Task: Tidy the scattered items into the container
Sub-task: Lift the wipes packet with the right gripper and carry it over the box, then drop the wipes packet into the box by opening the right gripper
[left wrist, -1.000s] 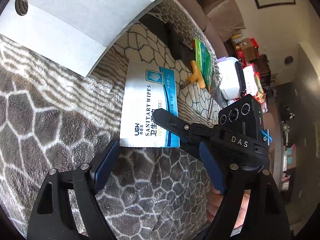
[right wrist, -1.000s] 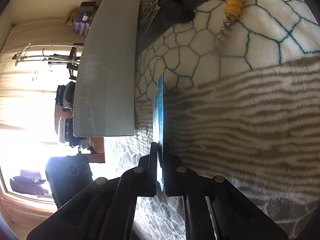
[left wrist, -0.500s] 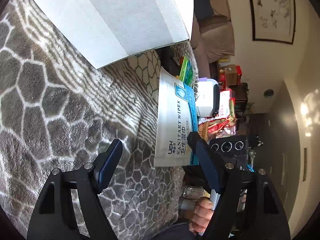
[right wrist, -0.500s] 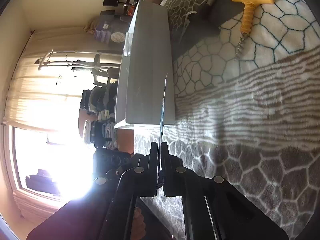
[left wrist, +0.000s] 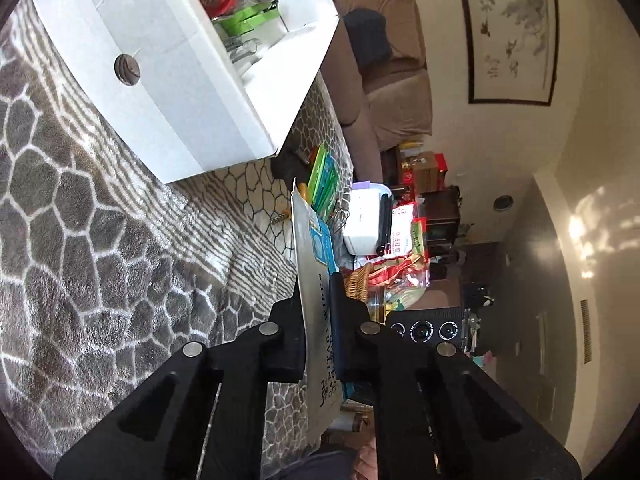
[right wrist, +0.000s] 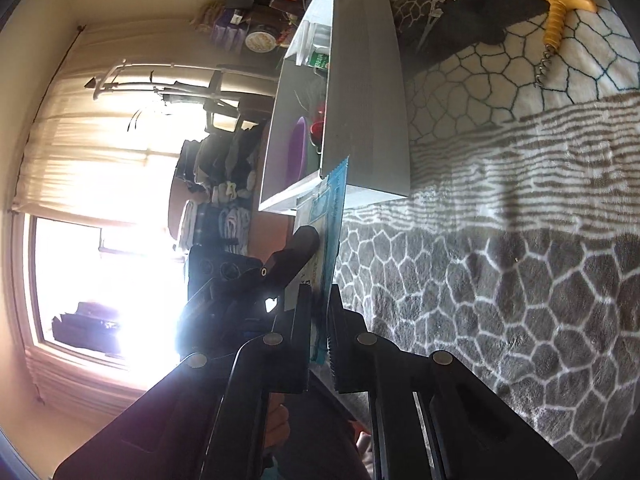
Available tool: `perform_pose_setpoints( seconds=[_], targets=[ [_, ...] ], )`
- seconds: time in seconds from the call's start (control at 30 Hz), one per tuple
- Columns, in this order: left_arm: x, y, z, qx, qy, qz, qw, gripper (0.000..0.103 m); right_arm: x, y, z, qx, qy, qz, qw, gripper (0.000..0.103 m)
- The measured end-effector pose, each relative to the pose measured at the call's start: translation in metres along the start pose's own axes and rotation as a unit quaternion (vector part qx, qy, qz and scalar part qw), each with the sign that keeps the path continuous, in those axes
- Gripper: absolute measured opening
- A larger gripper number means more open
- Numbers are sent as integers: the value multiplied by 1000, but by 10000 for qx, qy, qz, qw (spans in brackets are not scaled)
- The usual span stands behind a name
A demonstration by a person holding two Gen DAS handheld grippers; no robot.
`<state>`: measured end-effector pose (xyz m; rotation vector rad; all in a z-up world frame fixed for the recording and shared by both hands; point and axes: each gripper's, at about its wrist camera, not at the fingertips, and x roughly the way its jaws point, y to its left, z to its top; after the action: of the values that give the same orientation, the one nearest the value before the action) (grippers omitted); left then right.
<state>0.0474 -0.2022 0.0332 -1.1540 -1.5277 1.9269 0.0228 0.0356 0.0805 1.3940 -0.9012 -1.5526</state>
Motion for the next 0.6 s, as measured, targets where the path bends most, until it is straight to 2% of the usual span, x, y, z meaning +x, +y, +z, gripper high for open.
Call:
perform_pose_setpoints(
  seconds=[0.27,0.4,0.6],
  targets=[
    [-37,-37,58,417,-263,-40,9988,8,22,44,36,-382,-10,9,9993,11],
    [-60,-49,104,641,-488,203,9965,8,41,59,60,-503,-90,-108,9986,14],
    [-90,-55,182,900,-744,816,9898,7,78,75,94,-635,-175,-283,9974,14]
  ],
)
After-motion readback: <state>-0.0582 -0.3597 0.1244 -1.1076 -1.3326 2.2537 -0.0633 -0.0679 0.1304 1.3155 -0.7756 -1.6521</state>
